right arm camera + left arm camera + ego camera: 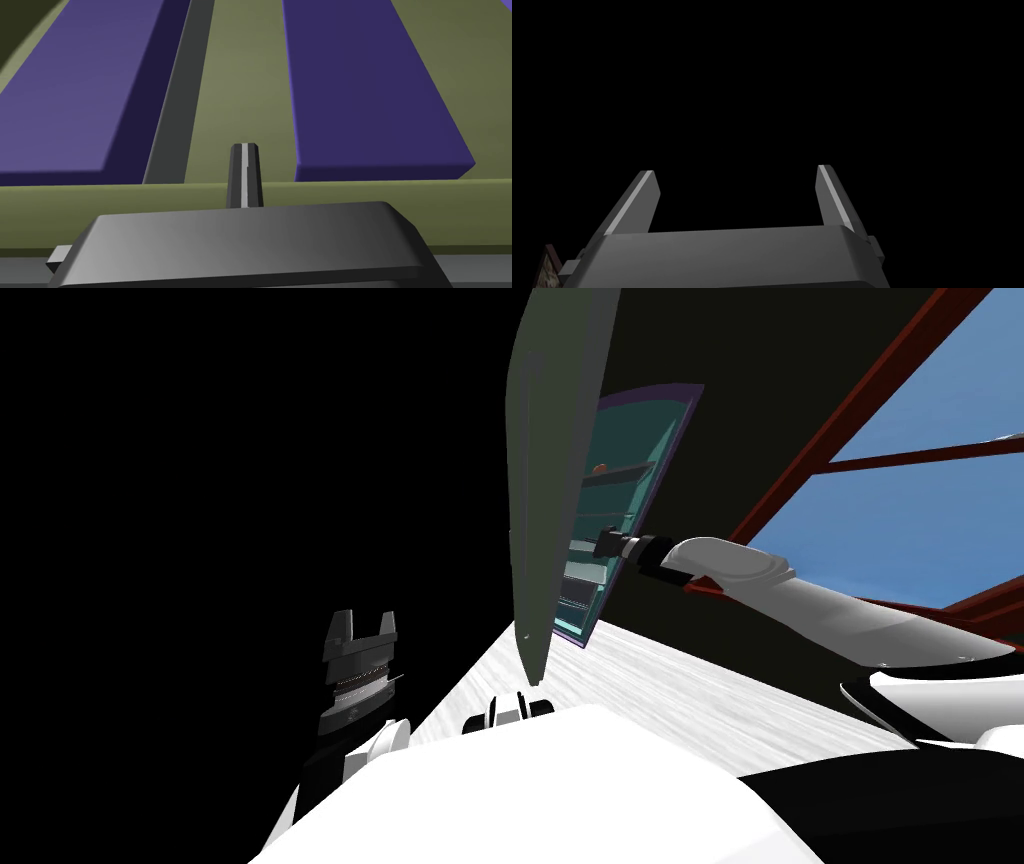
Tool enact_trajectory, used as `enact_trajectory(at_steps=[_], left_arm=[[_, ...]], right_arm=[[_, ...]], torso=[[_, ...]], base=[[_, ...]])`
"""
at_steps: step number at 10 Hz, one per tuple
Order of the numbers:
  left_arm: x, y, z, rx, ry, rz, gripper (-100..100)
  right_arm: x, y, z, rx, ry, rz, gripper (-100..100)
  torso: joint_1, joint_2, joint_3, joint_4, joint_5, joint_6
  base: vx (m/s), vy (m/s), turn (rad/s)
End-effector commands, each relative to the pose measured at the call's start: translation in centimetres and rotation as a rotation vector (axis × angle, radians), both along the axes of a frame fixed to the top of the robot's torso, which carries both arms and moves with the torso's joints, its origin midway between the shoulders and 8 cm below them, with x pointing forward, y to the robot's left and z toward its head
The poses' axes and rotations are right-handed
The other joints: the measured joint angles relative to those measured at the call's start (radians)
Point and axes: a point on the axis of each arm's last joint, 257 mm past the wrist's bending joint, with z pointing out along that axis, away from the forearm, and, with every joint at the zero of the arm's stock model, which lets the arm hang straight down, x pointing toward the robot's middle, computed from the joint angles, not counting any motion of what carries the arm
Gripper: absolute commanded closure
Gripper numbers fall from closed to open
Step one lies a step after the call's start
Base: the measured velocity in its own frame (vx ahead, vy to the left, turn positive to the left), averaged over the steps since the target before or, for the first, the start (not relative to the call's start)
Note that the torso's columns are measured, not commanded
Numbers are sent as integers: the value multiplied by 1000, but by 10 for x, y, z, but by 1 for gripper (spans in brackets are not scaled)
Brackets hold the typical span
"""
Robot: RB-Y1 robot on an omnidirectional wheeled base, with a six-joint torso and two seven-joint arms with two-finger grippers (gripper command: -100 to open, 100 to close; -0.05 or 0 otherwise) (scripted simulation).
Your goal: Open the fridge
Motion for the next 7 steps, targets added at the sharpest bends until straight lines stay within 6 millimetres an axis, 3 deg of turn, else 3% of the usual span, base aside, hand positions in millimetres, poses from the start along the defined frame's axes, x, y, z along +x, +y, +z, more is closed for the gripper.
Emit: enact_trajectory(at_steps=[1, 4, 7], left_arm=[[0, 0, 0, 0, 0, 0, 0], [0, 0, 0, 0, 0, 0, 0], [0, 0, 0, 0, 0, 0, 0]], right_arm=[[3, -14, 3, -3, -1, -34, 100], [5, -31, 6, -5, -4, -72, 100], [7, -40, 7, -5, -5, -90, 100]], torso=[[-4, 1, 0, 0, -1, 0], [-21, 0, 0, 0, -7, 1], [-13, -1, 0, 0, -4, 0]], base=[[-20, 330, -66], [10, 265, -86], [15, 233, -71]])
